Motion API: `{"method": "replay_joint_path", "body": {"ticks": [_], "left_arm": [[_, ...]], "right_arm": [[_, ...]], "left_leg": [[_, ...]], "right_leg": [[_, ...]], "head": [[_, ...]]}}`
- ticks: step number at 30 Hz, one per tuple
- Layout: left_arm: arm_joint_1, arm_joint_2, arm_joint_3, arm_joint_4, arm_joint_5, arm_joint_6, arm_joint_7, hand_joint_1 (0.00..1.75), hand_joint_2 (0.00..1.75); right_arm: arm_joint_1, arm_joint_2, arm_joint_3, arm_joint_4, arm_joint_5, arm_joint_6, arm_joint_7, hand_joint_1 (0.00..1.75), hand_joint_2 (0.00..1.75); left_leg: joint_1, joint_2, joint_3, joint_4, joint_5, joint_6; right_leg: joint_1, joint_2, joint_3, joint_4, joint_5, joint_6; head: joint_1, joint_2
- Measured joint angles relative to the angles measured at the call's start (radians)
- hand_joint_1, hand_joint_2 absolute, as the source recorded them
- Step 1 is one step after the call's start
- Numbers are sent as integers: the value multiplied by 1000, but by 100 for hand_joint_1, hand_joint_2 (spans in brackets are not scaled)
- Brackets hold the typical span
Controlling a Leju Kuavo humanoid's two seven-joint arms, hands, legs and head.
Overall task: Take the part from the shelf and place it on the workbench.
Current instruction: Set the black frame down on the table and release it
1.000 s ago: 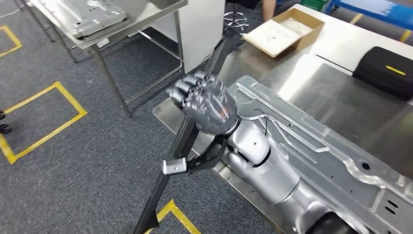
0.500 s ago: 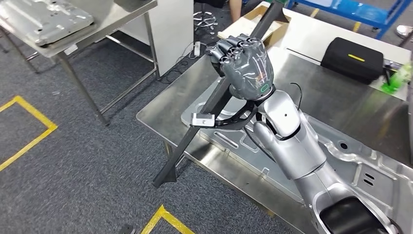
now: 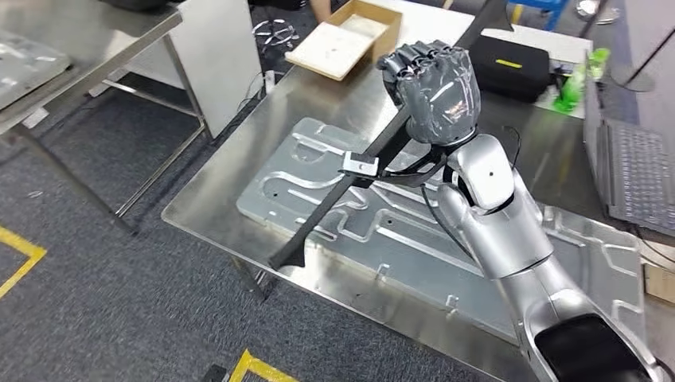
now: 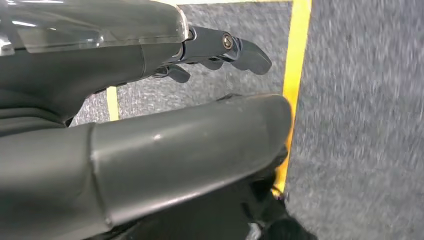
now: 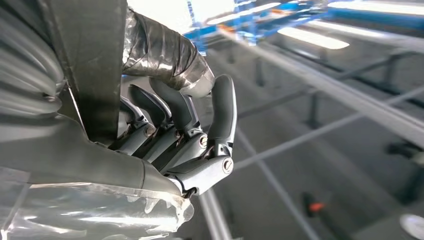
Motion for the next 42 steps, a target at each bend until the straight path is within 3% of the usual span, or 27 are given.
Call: {"method": "replay_joint_path", "body": {"ticks": [1, 2, 3, 4, 6, 8, 10, 11, 13, 15, 17, 18, 19, 20, 22, 23, 25, 27, 28, 30, 32, 33, 34, 37, 39, 41, 42], "left_arm": [[2, 0, 0, 0, 0, 0, -1, 0, 0], [4, 0, 0, 0, 0, 1, -1, 0, 0], [4, 0, 0, 0, 0, 2, -2, 0, 0], [4, 0, 0, 0, 0, 2, -2, 0, 0], [3, 0, 0, 0, 0, 3, -3, 0, 0], [1, 0, 0, 0, 0, 3, -2, 0, 0], [0, -1, 0, 0, -1, 3, -2, 0, 0], [-1, -1, 0, 0, -1, 4, -2, 0, 0], [-3, -2, 0, 0, -2, 6, -3, 0, 0], [-3, -2, 0, 0, -5, 10, -5, 0, 0], [0, -2, 0, 0, -8, 16, -8, 0, 0], [1, -2, 0, 0, -9, 17, -11, 0, 0], [1, -2, 0, 0, -9, 18, -16, 0, 0], [1, -2, 0, 0, -9, 17, -22, 0, 0], [-1, -2, 0, 0, -8, 17, -36, 0, 0], [-2, -2, 0, 0, -8, 17, -42, 0, 0], [-3, -2, 0, 0, -9, 19, -54, 0, 0], [-3, -1, 0, 0, -10, 21, -60, 0, 0], [-4, 0, 0, 0, -10, 21, -62, 0, 0], [-3, 1, 0, 0, -10, 23, -63, 0, 0], [0, 2, 0, 0, -11, 26, -64, 0, 87], [1, 2, 0, 0, -13, 29, -65, 0, 131], [2, 3, 0, 0, -17, 33, -66, 0, 175], [1, 7, -3, 0, -34, 57, -64, 0, 175], [1, 8, -6, 0, -37, 66, -64, 0, 87], [1, 8, -7, 0, -31, 66, -69, 0, 0], [1, 8, -7, 0, -29, 67, -71, 0, 0]], "right_arm": [[1, 0, -4, 9, 5, 0, 8, 175, 175], [2, 0, -10, 20, 9, -1, 16, 175, 175], [3, -1, -18, 33, 13, -2, 23, 175, 175], [4, -2, -27, 45, 15, -4, 28, 175, 175], [3, -7, -46, 68, 18, -10, 35, 175, 175], [2, -12, -63, 93, 16, -20, 39, 175, 175], [1, -22, -84, 119, 11, -29, 42, 175, 175], [2, -27, -97, 131, 9, -32, 44, 175, 175], [-2, -36, -125, 155, 6, -39, 47, 175, 175], [-6, -39, -146, 179, 6, -43, 54, 175, 175], [-3, -39, -161, 207, 1, -43, 64, 175, 175], [-2, -39, -168, 222, -9, -40, 68, 175, 175], [-1, -39, -176, 236, -29, -32, 70, 175, 175], [-2, -40, -185, 248, -57, -21, 69, 175, 175], [-9, -39, -205, 274, -142, 16, 64, 175, 175], [-13, -39, -215, 288, -192, 40, 60, 175, 175], [-23, -38, -236, 317, -291, 87, 50, 175, 175], [-31, -35, -255, 342, -365, 117, 38, 175, 175], [-36, -33, -262, 354, -392, 126, 32, 175, 175], [-45, -26, -273, 375, -437, 137, 18, 175, 175], [-47, -22, -285, 395, -478, 145, 6, 87, 175], [-47, -20, -290, 403, -495, 147, 2, 44, 175], [-47, -18, -294, 409, -509, 147, 0, 0, 175], [-48, -16, -304, 424, -536, 144, -4, 0, 175], [-49, -16, -310, 432, -542, 143, -4, 0, 175], [-49, -16, -313, 439, -549, 144, -5, 0, 175], [-49, -17, -314, 441, -553, 144, -5, 0, 175]], "left_leg": [[0, -7, -31, 55, -15, 0], [0, -11, -49, 80, -11, 0], [0, -12, -51, 66, 14, 0], [0, -15, -35, 18, 53, 2], [4, -48, 12, -107, 116, 5], [5, -77, 37, -165, 130, 8], [2, -69, 41, -173, 131, 17], [3, -62, 44, -178, 134, 23], [7, -47, 48, -188, 140, 37], [5, -34, 50, -191, 140, 43], [4, -21, 51, -190, 137, 45], [4, -16, 52, -190, 136, 45], [4, -13, 54, -190, 134, 44], [4, -11, 57, -190, 132, 42], [2, -8, 62, -192, 127, 36], [1, -7, 63, -194, 127, 31], [0, -6, 66, -200, 126, 19], [-1, -6, 68, -198, 118, 8], [-1, -7, 59, -176, 104, 4], [-2, -10, 9, -72, 53, 3], [-2, -10, -57, 48, 15, 2], [-2, -10, -73, 69, 21, 2], [-2, -10, -71, 52, 45, 2], [-3, -15, 0, -123, 140, 11], [-6, -19, 23, -177, 152, 17], [-9, -19, 25, -182, 155, 26], [-8, -17, 27, -186, 157, 32]], "right_leg": [[1, 15, 0, 1, -1, -2], [1, 29, 1, 3, -2, -2], [1, 45, 1, 6, -3, -1], [0, 59, 1, 10, -5, 1], [-1, 83, -2, 22, -11, 9], [-4, 104, -11, 30, -13, 21], [-8, 123, -16, 27, -9, 34], [-8, 118, -16, 27, -9, 40], [-6, 72, -34, 62, -31, 50], [-7, 18, -87, 169, -83, 60], [-12, 2, -142, 270, -114, 67], [-13, -1, -149, 279, -105, 68], [-14, -2, -133, 245, -76, 67], [-15, -3, -100, 180, -39, 64], [-9, -9, -35, 54, 5, 54], [-5, -10, -18, 22, 10, 48], [1, -9, -14, 8, 4, 38], [-6, -7, -6, -2, 6, 27], [-8, -7, 0, -9, 7, 20], [-7, -7, 8, -15, 7, 9], [-3, -5, 11, -12, 3, 3], [-1, -3, 11, -9, 0, 2], [-1, -1, 12, -5, -3, 2], [2, 4, 12, 13, -16, 11], [4, 6, 7, 21, -21, 21], [2, 8, 5, 21, -20, 31], [0, 8, 4, 25, -24, 37]], "head": [[0, 0], [0, 0], [0, 0], [0, 0], [0, 0], [0, 0], [0, 0], [0, 0], [3, 0], [6, 0], [6, 0], [6, 0], [6, 0], [6, 0], [6, 0], [6, 0], [5, 0], [5, 0], [4, 0], [4, 0], [4, 0], [4, 0], [4, 0], [4, 0], [4, 0], [4, 0], [4, 0]]}}
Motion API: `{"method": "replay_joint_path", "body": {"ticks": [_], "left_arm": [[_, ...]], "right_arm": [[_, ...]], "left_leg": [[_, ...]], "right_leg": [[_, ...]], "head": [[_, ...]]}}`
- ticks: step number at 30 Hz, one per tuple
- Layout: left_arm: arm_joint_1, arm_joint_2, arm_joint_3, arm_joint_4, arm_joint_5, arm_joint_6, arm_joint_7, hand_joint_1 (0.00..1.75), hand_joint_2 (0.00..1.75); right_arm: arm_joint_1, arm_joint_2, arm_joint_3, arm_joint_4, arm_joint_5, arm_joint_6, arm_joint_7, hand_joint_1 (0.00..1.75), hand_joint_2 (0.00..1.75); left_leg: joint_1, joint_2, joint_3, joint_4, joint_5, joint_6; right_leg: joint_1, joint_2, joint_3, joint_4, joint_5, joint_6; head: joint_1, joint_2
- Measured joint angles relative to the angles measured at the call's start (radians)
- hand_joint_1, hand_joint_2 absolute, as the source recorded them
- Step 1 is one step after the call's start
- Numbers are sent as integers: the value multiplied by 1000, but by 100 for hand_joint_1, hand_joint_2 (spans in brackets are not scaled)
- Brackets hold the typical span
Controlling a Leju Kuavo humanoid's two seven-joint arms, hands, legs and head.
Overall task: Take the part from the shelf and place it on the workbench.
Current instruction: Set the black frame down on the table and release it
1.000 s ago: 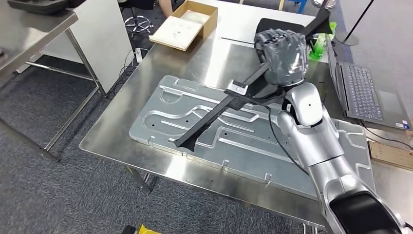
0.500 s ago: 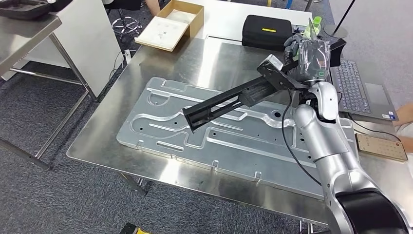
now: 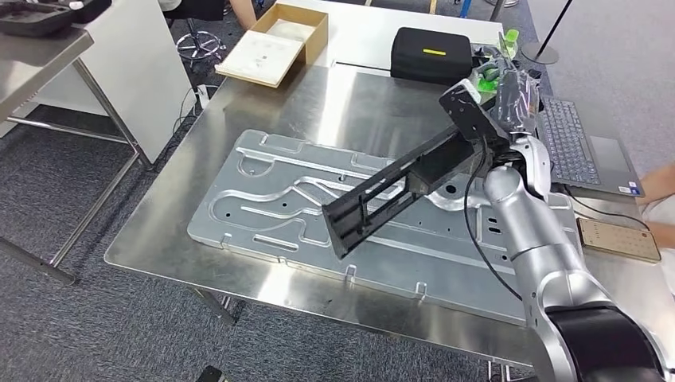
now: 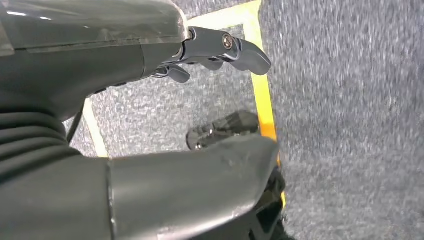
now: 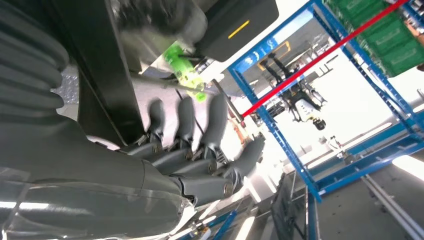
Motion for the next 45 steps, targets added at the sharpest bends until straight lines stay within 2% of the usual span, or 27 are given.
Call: {"method": "replay_joint_path", "body": {"ticks": [2, 4, 5, 6, 7, 8, 9, 11, 13, 16, 18, 20, 21, 22, 23, 25, 27, 31, 33, 35, 36, 37, 38, 40, 41, 43, 45], "left_arm": [[-3, 0, 0, 0, 3, 2, -4, 0, 0], [-5, 0, 0, 0, 5, 3, -5, 0, 0], [-5, 0, 0, 0, 5, 3, -5, 0, 0], [-5, 0, 0, 0, 5, 3, -6, 0, 0], [-5, 0, 0, 0, 5, 3, -6, 0, 0], [-5, -1, 0, 0, 5, 3, -6, 0, 0], [-5, -1, 0, 0, 5, 3, -6, 0, 0], [-6, -1, 0, 0, 5, 3, -6, 0, 0], [-7, -1, 0, 0, 5, 3, -6, 0, 0], [-7, -1, 0, 0, 5, 3, -6, 0, 0], [-8, -1, 0, 0, 5, 3, -7, 0, 0], [-7, -1, 0, 0, 4, 3, -7, 0, 0], [-6, -1, 0, 0, 4, 3, -7, 0, 0], [-6, -1, 0, 0, 4, 3, -7, 0, 0], [-5, -1, 0, 0, 4, 3, -7, 0, 0], [-6, -1, 0, 0, 4, 3, -7, 0, 0], [-7, -1, 0, 0, 4, 3, -7, 0, 0], [-7, -2, 0, 0, 4, 3, -7, 0, 0], [-10, -2, 0, 0, 4, 3, -7, 0, 0], [-11, -2, 0, 0, 4, 3, -7, 0, 0], [-10, -2, 0, 0, 4, 3, -7, 0, 0], [-9, -2, 0, 0, 4, 3, -7, 0, 0], [-9, -2, 0, 0, 4, 3, -7, 0, 0], [-10, -3, 0, 0, 4, 3, -7, 0, 0], [-10, -3, 0, 0, 4, 3, -7, 0, 0], [-11, -4, 0, 0, 4, 3, -7, 0, 0], [-11, -4, 0, 0, 4, 3, -7, 0, 0]], "right_arm": [[-3, -2, -2, 4, -5, 0, 0, 0, 175], [-5, -3, -3, 9, -5, 2, 0, 0, 175], [-4, -4, -3, 12, -6, 3, 0, 0, 175], [-2, -4, -3, 15, -6, 5, 0, 0, 175], [0, -5, -3, 18, -6, 8, 0, 0, 175], [0, -5, -3, 20, -6, 10, 0, 0, 175], [-1, -5, -3, 21, -6, 12, -1, 0, 175], [-4, -5, -3, 21, -6, 17, -2, 0, 175], [-6, -6, -2, 22, -7, 24, -2, 0, 175], [-6, -6, 1, 21, -10, 38, -4, 0, 175], [-10, -6, 4, 23, -15, 57, -4, 0, 175], [-14, -6, 8, 27, -23, 90, 3, 0, 175], [-15, -6, 10, 32, -27, 104, 7, 0, 175], [-15, -6, 11, 36, -30, 112, 10, 0, 175], [-15, -6, 11, 39, -31, 115, 12, 0, 175], [-17, -6, 11, 42, -33, 116, 13, 0, 175], [-20, -7, 12, 44, -33, 116, 14, 0, 175], [-25, -10, 13, 46, -33, 117, 15, 0, 175], [-28, -13, 14, 47, -33, 117, 15, 0, 175], [-30, -13, 15, 50, -33, 117, 15, 0, 175], [-29, -14, 15, 53, -33, 117, 15, 0, 175], [-28, -14, 15, 56, -33, 117, 15, 0, 175], [-28, -14, 16, 58, -33, 118, 15, 0, 175], [-31, -14, 16, 59, -33, 118, 16, 0, 175], [-32, -14, 16, 59, -33, 118, 16, 0, 175], [-35, -14, 17, 59, -33, 118, 16, 0, 175], [-35, -14, 17, 59, -33, 118, 16, 0, 175]], "left_leg": [[4, 3, 4, -9, 6, 11], [4, 4, 5, -11, 7, 14], [4, 4, 5, -11, 6, 14], [5, 5, 5, -11, 6, 14], [5, 5, 6, -10, 5, 14], [5, 5, 8, -10, 3, 13], [5, 5, 10, -10, 2, 11], [2, 4, 11, -10, -1, 3], [0, 5, 12, -13, 0, -8], [1, 6, 12, -8, -11, -24], [1, 5, -23, 72, -59, -27], [0, 5, -84, 201, -116, -27], [0, 5, -104, 242, -125, -27], [1, 5, -108, 248, -116, -27], [1, 5, -95, 218, -91, -26], [0, 3, -35, 96, -32, -22], [-1, 2, 3, 15, -9, -16], [-2, 4, 10, -3, -5, 3], [2, 6, 13, -10, 0, 13], [2, 5, 13, -11, 0, 17], [2, 5, 13, -10, 0, 17], [2, 5, 13, -10, -1, 16], [2, 5, 14, -10, -2, 15], [2, 5, 18, -10, -5, 11], [0, 5, 18, -10, -6, 7], [-2, 5, 18, -12, -6, -1], [-3, 6, 20, -16, -7, -12]], "right_leg": [[-4, -3, -22, 51, -34, 11], [-8, -6, -76, 166, -91, 20], [-10, -6, -103, 220, -109, 24], [-12, -6, -119, 247, -111, 26], [-14, -7, -117, 239, -94, 27], [-16, -8, -95, 195, -62, 26], [-17, -11, -63, 126, -27, 24], [-12, -17, -9, 17, 9, 17], [-5, -16, 3, -12, 6, 7], [-8, -13, 10, -24, 12, -11], [-11, -14, 17, -33, 16, -23], [-6, -14, 18, -32, 14, -30], [-4, -14, 18, -31, 14, -31], [-3, -13, 18, -29, 12, -32], [-2, -12, 18, -26, 11, -32], [0, -8, 16, -16, 6, -27], [3, -5, 11, -6, 1, -18], [-1, -3, 4, 5, -8, 0], [-4, -4, -27, 77, -53, 11], [-7, -6, -86, 201, -109, 20], [-9, -6, -109, 244, -120, 22], [-10, -7, -118, 257, -114, 23], [-11, -7, -107, 230, -90, 21], [-10, -10, -45, 101, -24, 15], [-7, -11, -17, 41, -3, 10], [0, -12, 7, -12, 5, 2], [0, -10, 8, -16, 6, -8]], "head": [[0, 0], [0, 0], [0, 0], [0, 0], [0, 0], [0, 0], [0, 0], [0, 0], [0, 0], [0, 0], [-2, 0], [-3, 0], [-3, 0], [-2, 0], [-3, 0], [-3, 0], [-2, 0], [-1, 0], [-1, 0], [-1, 0], [-1, 0], [-1, 0], [-1, 0], [-1, 0], [-1, 0], [-1, 0], [-1, 0]]}}
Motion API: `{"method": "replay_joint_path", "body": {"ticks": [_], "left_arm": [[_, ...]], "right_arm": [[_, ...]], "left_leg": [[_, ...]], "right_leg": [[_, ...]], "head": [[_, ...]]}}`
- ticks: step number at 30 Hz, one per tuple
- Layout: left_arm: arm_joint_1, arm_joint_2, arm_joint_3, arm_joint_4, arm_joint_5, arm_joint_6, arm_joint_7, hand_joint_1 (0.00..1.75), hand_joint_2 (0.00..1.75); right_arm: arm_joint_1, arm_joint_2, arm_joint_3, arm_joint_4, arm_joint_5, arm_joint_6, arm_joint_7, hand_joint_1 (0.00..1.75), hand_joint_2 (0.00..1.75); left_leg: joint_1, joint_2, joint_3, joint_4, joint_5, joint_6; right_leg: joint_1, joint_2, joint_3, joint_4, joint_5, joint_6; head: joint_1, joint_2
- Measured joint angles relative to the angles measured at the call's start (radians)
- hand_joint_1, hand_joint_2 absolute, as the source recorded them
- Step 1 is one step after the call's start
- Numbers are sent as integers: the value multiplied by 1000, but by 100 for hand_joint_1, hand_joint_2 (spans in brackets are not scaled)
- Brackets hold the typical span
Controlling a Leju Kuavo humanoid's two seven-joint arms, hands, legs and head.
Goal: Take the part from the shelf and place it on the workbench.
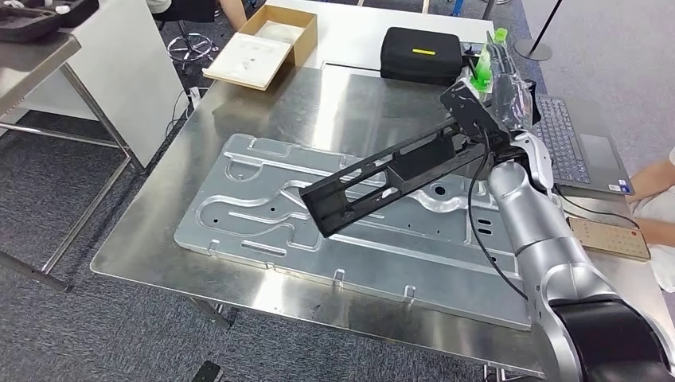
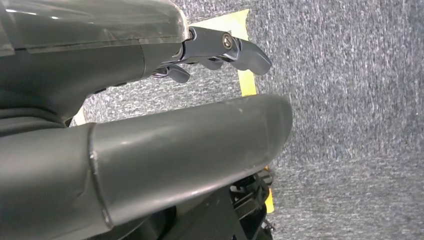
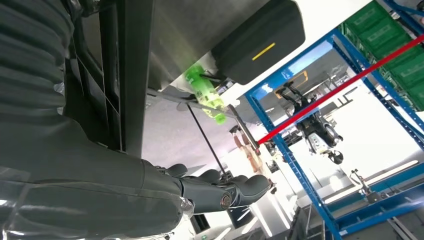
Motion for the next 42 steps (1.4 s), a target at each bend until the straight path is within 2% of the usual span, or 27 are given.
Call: {"method": "replay_joint_path", "body": {"ticks": [2, 3, 5, 6, 7, 8, 9, 10, 12, 13, 17, 19, 21, 22, 23, 24, 26, 28, 30, 33, 34, 36, 37, 38, 39, 40, 42], "left_arm": [[0, 0, 0, 0, 0, 0, 0, 0, 0], [-1, 0, 0, 0, 0, 0, 0, 0, 0], [1, 0, 0, 0, 0, -1, -1, 0, 0], [2, 0, 0, 0, 0, -2, -2, 0, 0], [4, 0, 0, 0, 0, -3, -3, 0, 0], [4, 1, 0, 0, 0, -4, -4, 0, 0], [4, 2, 0, 0, 0, -5, -6, 0, 0], [2, 3, 0, 0, -1, -7, -7, 0, 0], [-1, 5, 0, 0, -3, -13, -10, 0, 0], [-2, 6, 0, 0, -5, -16, -11, 0, 0], [-2, 7, 0, 0, -10, -26, -15, 0, 0], [-5, 6, 0, 0, -10, -27, -17, 0, 0], [-6, 6, 0, 0, -11, -27, -19, 0, 0], [-5, 6, 0, 0, -11, -27, -19, 0, 0], [-4, 6, 0, 0, -12, -27, -19, 0, 0], [-4, 6, 0, 0, -12, -27, -19, 0, 0], [-4, 4, 0, 0, -12, -27, -20, 0, 0], [-6, 3, 0, 0, -11, -27, -21, 0, 0], [-7, 3, 0, 0, -11, -27, -23, 0, 0], [-7, 2, 0, 0, -9, -27, -25, 0, 0], [-7, 2, 0, 0, -7, -26, -26, 0, 0], [-5, 2, 0, 0, -4, -23, -27, 0, 0], [-4, 1, 0, 0, -2, -19, -27, 0, 0], [-2, 0, 0, 0, 0, -15, -27, 0, 0], [0, 0, 0, 0, 1, -11, -27, 0, 0], [1, 0, 0, 0, 2, -5, -27, 0, 0], [1, -1, 0, 0, 3, 5, -27, 0, 0]], "right_arm": [[-1, 0, 0, -1, -1, 4, 0, 0, 175], [-3, 0, 0, 0, -4, 18, 2, 0, 175], [-16, 0, 4, 10, -18, 91, 16, 0, 175], [-26, 0, 7, 22, -26, 148, 27, 0, 175], [-39, -1, 14, 40, -33, 212, 36, 0, 175], [-54, -1, 21, 61, -40, 274, 41, 0, 175], [-72, -1, 29, 82, -48, 330, 40, 0, 175], [-92, -2, 35, 105, -60, 391, 35, 0, 175], [-145, -7, 47, 153, -90, 535, 18, 0, 175], [-175, -13, 55, 180, -102, 618, 11, 0, 175], [-302, -32, 105, 286, -131, 897, 42, 0, 175], [-365, -42, 133, 341, -142, 1000, 80, 0, 175], [-399, -50, 159, 383, -151, 1056, 103, 0, 175], [-403, -52, 169, 396, -154, 1065, 107, 0, 175], [-405, -54, 178, 409, -158, 1070, 109, 0, 175], [-409, -55, 186, 420, -162, 1070, 108, 0, 175], [-429, -57, 199, 441, -174, 1063, 105, 0, 87], [-454, -57, 209, 457, -189, 1046, 104, 0, 0], [-464, -56, 215, 471, -202, 1025, 110, 0, 0], [-469, -50, 224, 484, -212, 996, 122, 0, 0], [-470, -46, 226, 486, -215, 971, 118, 0, 0], [-460, -38, 229, 487, -225, 859, 81, 0, 0], [-447, -32, 230, 482, -234, 766, 44, 0, 0], [-427, -25, 229, 474, -243, 663, 1, 0, 0], [-404, -17, 228, 461, -252, 559, -44, 0, 0], [-378, -10, 225, 442, -260, 458, -90, 0, 0], [-320, 3, 211, 390, -272, 294, -167, 0, 0]], "left_leg": [[0, 0, -5, 18, -17, -9], [-1, -1, -21, 55, -40, -12], [0, -2, -77, 176, -99, -14], [0, -2, -108, 236, -119, -15], [0, -2, -126, 270, -121, -15], [0, -2, -129, 268, -106, -14], [0, -2, -113, 227, -73, -11], [0, -2, -85, 161, -35, -6], [-4, -4, -35, 50, 8, 2], [-5, -5, -25, 24, 12, 5], [-3, -6, -18, 2, 18, 22], [1, -5, -14, -6, 23, 30], [2, -6, -13, -7, 24, 33], [2, -7, -13, -7, 23, 33], [2, -7, -12, -6, 23, 32], [2, -7, -12, -6, 22, 31], [2, -6, -12, -3, 19, 26], [0, -5, -13, -1, 17, 16], [-1, -5, -12, -4, 18, 4], [1, -6, -21, 20, -2, -11], [1, -6, -39, 61, -27, -14], [2, -6, -97, 189, -89, -15], [2, -6, -123, 244, -107, -16], [2, -6, -137, 272, -109, -16], [2, -6, -132, 260, -92, -16], [2, -6, -109, 212, -60, -14], [1, -6, -45, 76, -3, -8]], "right_leg": [[-5, 0, 7, -10, 4, -13], [-8, -1, 11, -15, 6, -19], [-5, -2, 13, -15, 5, -26], [-3, -1, 12, -14, 4, -28], [-2, 1, 12, -12, 2, -30], [0, 3, 12, -10, 1, -31], [1, 6, 13, -7, -1, -30], [1, 8, 13, -3, -3, -29], [5, 11, 8, 6, -8, -22], [6, 12, 5, 9, -9, -18], [4, 10, -2, 22, -20, 2], [-1, 8, -36, 102, -66, 13], [-5, 7, -96, 228, -122, 25], [-8, 6, -119, 271, -133, 29], [-11, 5, -128, 282, -127, 32], [-14, 3, -118, 257, -104, 34], [-18, -1, -57, 125, -35, 33], [-12, -3, -6, 19, 1, 26], [-4, -2, 3, 0, 0, 13], [-9, -3, 8, -10, 6, -9], [-10, -3, 10, -14, 8, -17], [-7, -4, 10, -15, 8, -26], [-5, -3, 10, -14, 7, -28], [-3, -1, 11, -13, 7, -29], [-1, 1, 12, -12, 6, -29], [0, 3, 13, -10, 5, -29], [3, 5, 12, -3, 0, -24]], "head": [[0, 0], [-1, 0], [-1, 0], [-1, 0], [-1, 0], [-1, 0], [-1, 0], [-1, 0], [0, 0], [0, 0], [0, 0], [0, 0], [0, 0], [0, 0], [0, 0], [0, 0], [0, 0], [0, 0], [0, 0], [-1, 0], [-1, 0], [-1, 0], [-1, 0], [-1, 0], [-1, 0], [-1, 0], [-1, 0]]}}
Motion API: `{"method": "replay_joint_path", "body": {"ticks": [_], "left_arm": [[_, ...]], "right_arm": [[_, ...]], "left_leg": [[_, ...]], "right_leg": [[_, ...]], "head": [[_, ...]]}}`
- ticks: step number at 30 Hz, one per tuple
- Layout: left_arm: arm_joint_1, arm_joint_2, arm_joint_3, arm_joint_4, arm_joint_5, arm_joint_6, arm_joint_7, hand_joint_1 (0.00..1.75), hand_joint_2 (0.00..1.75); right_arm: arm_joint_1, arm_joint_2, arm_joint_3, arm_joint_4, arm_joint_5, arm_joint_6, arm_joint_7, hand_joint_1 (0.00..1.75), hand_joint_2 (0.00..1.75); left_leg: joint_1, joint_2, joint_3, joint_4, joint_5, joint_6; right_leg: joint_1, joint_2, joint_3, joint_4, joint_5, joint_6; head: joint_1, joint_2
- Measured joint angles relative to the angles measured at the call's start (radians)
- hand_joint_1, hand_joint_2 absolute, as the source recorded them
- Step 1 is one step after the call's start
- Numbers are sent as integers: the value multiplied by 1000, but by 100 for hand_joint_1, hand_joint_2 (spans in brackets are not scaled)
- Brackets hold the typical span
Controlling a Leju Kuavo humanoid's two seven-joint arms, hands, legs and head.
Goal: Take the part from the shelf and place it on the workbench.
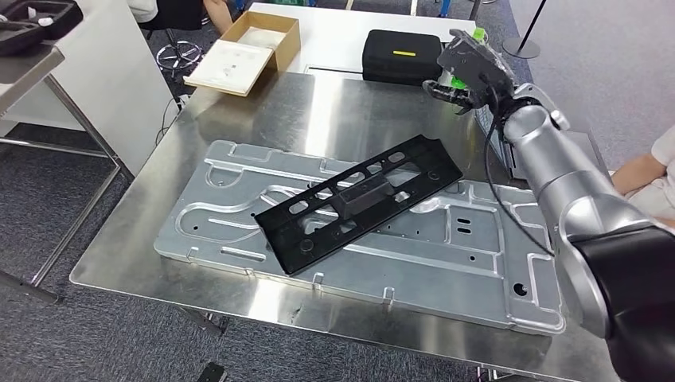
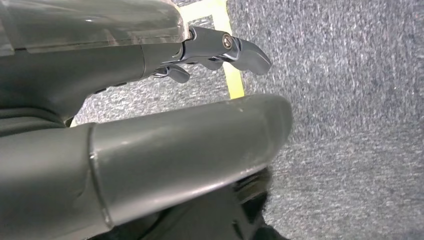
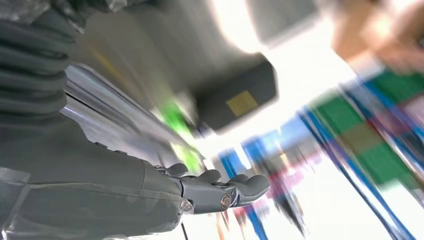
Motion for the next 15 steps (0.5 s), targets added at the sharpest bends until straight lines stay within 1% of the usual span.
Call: {"method": "replay_joint_path", "body": {"ticks": [1, 2, 4, 5, 6, 7, 9, 10, 11, 12, 13, 14, 15], "left_arm": [[0, -1, 0, 0, 0, 5, 0, 0, 0], [1, -3, 0, 0, -1, 10, 0, 0, 0], [5, -6, 1, 0, -3, 16, 0, 0, 0], [7, -8, 1, 0, -5, 18, 0, 0, 0], [7, -10, 1, 0, -6, 19, 0, 0, 0], [6, -11, 2, 1, -6, 20, 0, 0, 0], [4, -14, 3, 1, -10, 22, 0, 0, 0], [4, -14, 3, 1, -12, 22, 0, 0, 0], [4, -15, 3, 1, -15, 22, 0, 0, 0], [5, -15, 3, 1, -18, 22, 2, 0, 0], [6, -16, 3, 1, -20, 22, 3, 0, 0], [6, -18, 3, 1, -22, 22, 4, 0, 0], [4, -20, 3, 1, -24, 21, 6, 0, 0]], "right_arm": [[35, 6, -13, -43, -5, -73, -33, 0, 0], [78, 12, -28, -97, -7, -131, -60, 0, 0], [179, 24, -55, -234, 1, -209, -97, 0, 0], [233, 29, -62, -300, 12, -228, -107, 0, 0], [281, 34, -64, -357, 26, -240, -113, 0, 0], [318, 40, -63, -414, 45, -252, -118, 0, 0], [371, 51, -58, -508, 92, -282, -122, 0, 0], [397, 56, -54, -558, 125, -305, -120, 0, 0], [430, 59, -49, -601, 161, -331, -117, 0, 0], [467, 62, -42, -646, 199, -358, -112, 0, 0], [502, 66, -35, -688, 232, -379, -108, 0, 0], [529, 69, -28, -725, 254, -395, -106, 0, 0], [548, 73, -23, -754, 265, -404, -103, 0, 0]], "left_leg": [[-1, 0, 23, -46, 13, 3], [-2, -1, 34, -69, 14, 5], [-1, -3, 39, -75, 14, 11], [2, -3, 42, -79, 16, 15], [4, -3, 46, -84, 18, 19], [6, -3, 48, -89, 21, 24], [7, -6, 48, -92, 21, 31], [7, -9, 47, -92, 21, 33], [9, -15, 47, -92, 20, 34], [12, -21, 48, -91, 20, 32], [14, -29, 49, -90, 19, 30], [16, -36, 49, -89, 18, 26], [16, -42, 48, -87, 17, 21]], "right_leg": [[2, 0, -1, 2, -2, 3], [4, 0, 0, 3, -3, 7], [6, -1, 3, 0, -4, 14], [7, -3, 0, 12, -8, 18], [8, -4, -10, 35, -19, 23], [7, -6, -27, 74, -40, 28], [1, -6, -80, 184, -103, 38], [-4, -6, -104, 237, -130, 43], [-9, -6, -118, 268, -141, 48], [-14, -6, -116, 267, -132, 52], [-20, -5, -96, 229, -106, 56], [-27, 2, -62, 163, -70, 59], [-31, 15, -26, 94, -44, 60]], "head": [[0, 0], [0, 0], [0, 0], [0, 0], [1, 0], [2, 0], [3, 0], [3, 0], [3, 0], [3, 0], [3, 0], [3, 0], [3, 0]]}}
